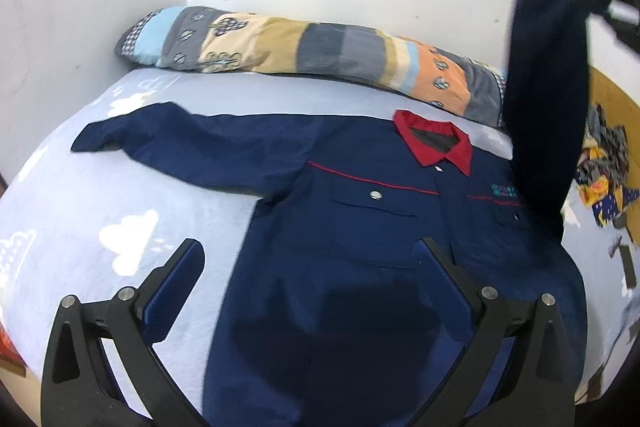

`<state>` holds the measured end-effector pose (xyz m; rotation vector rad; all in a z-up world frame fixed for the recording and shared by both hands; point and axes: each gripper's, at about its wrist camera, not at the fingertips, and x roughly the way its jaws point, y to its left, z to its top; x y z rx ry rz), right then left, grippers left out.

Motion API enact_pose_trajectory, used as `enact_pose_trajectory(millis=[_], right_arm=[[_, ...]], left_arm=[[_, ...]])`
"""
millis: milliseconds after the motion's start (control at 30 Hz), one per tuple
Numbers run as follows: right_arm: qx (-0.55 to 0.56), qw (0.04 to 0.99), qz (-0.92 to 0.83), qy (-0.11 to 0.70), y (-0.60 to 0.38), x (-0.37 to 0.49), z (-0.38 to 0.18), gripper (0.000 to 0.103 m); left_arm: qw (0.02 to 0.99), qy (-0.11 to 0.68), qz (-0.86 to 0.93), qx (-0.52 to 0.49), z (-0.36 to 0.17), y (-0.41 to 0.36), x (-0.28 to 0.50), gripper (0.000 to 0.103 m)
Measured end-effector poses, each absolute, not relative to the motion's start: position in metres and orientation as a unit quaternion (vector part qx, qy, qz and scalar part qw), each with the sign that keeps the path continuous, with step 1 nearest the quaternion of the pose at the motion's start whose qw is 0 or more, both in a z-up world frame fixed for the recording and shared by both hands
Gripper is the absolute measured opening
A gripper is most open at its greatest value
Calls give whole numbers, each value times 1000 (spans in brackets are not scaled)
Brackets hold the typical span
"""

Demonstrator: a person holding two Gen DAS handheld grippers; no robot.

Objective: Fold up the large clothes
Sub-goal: 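Lift the sleeve with the right tool and carry it across the jacket body, then lower the sleeve onto the jacket back and open the right tool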

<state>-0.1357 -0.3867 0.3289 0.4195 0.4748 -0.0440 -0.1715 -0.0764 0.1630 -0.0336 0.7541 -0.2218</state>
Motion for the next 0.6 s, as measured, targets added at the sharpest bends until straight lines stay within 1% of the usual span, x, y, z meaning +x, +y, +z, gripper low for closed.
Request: enact_pose_trajectory(millis=[67,200,367,467,500,567,600], right_arm=[[198,945,-11,261,-353,-117,296,6],[165,930,-1,330,-286,-76,205,6],[96,908,-9,408,-220,-55,106,6],[51,902,-14,429,-194,-56,71,6],[38,898,-14,437,-188,-55,62,8],[24,891,-13,453,-182,-56,51,18],[22,882,-1,471,-179,-55,45,26]], left_arm=[[924,368,-101,-25,163,-68,-170,103],[921,375,-90,-45,160,-53,-166,103],[920,380,-90,-46,158,-47,-165,103],[919,380,-90,-48,157,-44,-163,103],[919,380,-90,-49,157,-42,-163,103],[919,381,-88,-53,157,-39,-162,103],[918,382,-88,-55,157,-38,-161,103]])
